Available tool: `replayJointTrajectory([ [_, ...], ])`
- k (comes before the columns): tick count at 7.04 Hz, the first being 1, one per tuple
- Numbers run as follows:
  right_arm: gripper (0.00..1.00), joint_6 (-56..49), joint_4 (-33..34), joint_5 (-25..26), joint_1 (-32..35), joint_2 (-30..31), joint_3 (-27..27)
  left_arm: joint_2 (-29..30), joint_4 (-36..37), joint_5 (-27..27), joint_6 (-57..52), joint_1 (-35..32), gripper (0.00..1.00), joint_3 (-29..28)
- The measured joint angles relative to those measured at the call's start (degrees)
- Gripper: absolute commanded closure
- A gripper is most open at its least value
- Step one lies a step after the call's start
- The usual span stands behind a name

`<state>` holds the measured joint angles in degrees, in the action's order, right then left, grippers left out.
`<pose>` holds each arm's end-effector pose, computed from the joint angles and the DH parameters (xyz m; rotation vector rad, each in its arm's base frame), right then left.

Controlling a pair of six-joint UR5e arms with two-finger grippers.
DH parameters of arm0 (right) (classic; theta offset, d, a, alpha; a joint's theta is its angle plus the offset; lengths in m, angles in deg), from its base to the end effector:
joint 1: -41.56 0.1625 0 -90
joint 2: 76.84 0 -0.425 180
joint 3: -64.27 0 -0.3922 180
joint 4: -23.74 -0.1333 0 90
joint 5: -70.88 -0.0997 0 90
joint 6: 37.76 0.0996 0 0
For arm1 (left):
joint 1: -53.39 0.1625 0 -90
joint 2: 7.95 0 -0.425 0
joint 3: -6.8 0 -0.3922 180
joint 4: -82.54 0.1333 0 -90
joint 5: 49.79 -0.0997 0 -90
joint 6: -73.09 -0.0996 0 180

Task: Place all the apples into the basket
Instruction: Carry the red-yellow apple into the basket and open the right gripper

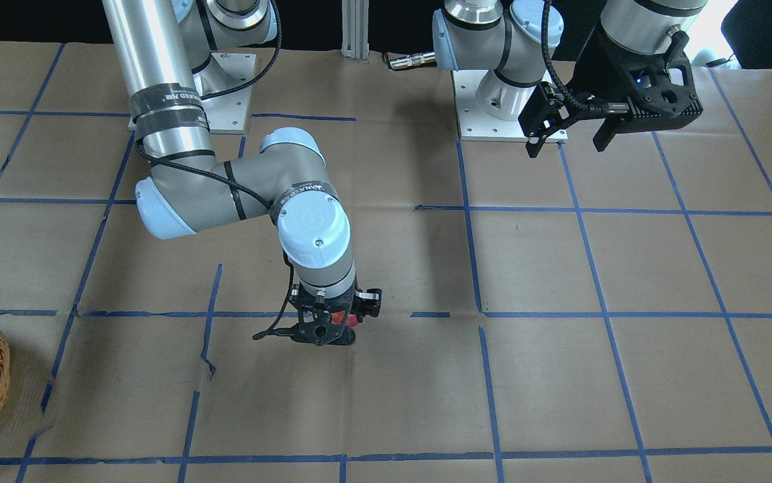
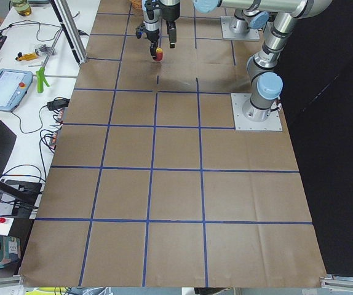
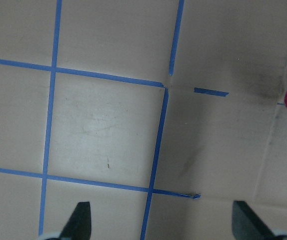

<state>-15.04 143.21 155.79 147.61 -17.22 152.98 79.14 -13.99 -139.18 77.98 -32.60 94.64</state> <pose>0.3185 -0.5931 0.2399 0.1773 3.0502 0.0355 -0.1014 -0.4745 0.5195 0.2431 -3.1214 -0.0400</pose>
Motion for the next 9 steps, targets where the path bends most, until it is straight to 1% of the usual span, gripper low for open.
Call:
replayJointTrajectory([
  [1, 0.80, -3.50, -3.49, 0.01, -5.83, 3.34, -0.51, -0.05, -0.33, -0.01, 0.05, -0.29, 0.01, -0.06],
  [2, 0.81, -9.34, -6.01, -0.01, -12.19, 6.25, -0.87, -0.14, -0.50, -0.10, 0.07, -0.98, 0.01, -0.07],
  [4, 0.83, -25.20, -7.72, 0.09, -24.58, 8.74, -2.37, -0.34, -0.70, -0.29, 0.09, -2.20, 0.01, -0.02],
  [6, 0.83, -42.67, -8.09, 2.35, -35.05, 7.45, -5.64, -0.40, -1.05, -0.40, -0.23, -2.49, 0.01, 0.04],
  [8, 0.83, -57.44, -8.83, 3.72, -44.02, 3.13, -10.79, -0.46, -1.05, -0.49, -0.51, -2.44, 0.01, 0.00],
  [9, 0.83, -64.33, -8.88, 3.61, -47.69, -0.13, -14.47, -0.38, -1.04, -0.53, -0.56, -2.41, 0.01, -0.05],
])
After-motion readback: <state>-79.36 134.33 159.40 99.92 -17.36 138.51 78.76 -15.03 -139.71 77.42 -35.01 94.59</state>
